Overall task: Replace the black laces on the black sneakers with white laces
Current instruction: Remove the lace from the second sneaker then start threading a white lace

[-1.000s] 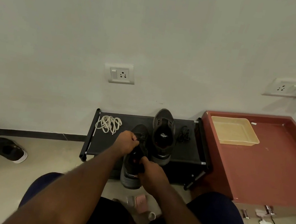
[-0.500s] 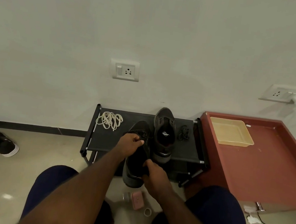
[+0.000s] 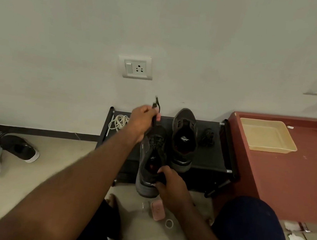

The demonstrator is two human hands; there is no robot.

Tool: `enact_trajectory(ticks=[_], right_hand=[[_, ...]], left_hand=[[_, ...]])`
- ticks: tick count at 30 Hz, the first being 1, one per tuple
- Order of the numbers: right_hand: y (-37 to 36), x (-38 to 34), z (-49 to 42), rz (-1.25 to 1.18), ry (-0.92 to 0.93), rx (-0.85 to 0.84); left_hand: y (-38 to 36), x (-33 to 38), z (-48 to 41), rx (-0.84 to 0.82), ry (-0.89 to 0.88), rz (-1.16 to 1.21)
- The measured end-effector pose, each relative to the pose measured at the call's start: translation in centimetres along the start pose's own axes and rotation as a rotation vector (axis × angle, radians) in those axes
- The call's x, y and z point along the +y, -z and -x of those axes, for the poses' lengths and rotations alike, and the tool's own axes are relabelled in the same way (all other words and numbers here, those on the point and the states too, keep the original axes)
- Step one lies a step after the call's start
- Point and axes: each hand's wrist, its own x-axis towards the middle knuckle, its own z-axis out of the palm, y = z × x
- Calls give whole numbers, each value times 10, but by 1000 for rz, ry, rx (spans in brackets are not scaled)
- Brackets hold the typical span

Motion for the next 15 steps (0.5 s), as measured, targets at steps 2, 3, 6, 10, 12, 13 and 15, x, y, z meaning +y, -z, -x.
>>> enact_trajectory(ticks=[2,3,6,10,12,13,15], right_hand=[[0,-3,-3,-24,-6,11],[1,-4,-5,-34,-10,18],[1,-6,-6,-36,-14,26],[-1,-6,2,-34,-21,13],[-1,-8,3,-26,-18,12],[-1,-9,4,-27,-19,13],[0,-12,7,-34,-30,19]], left_hand=[[2,21,-1,6,-61,-25],[4,29,-1,8,-93,-56],[10,45,2,28,-141,-61],[11,61,9,54,-173,-27],[11,61,9,37,-199,-112],[12,59,9,30,-211,-263],[19,48,11,8,-175,-727]])
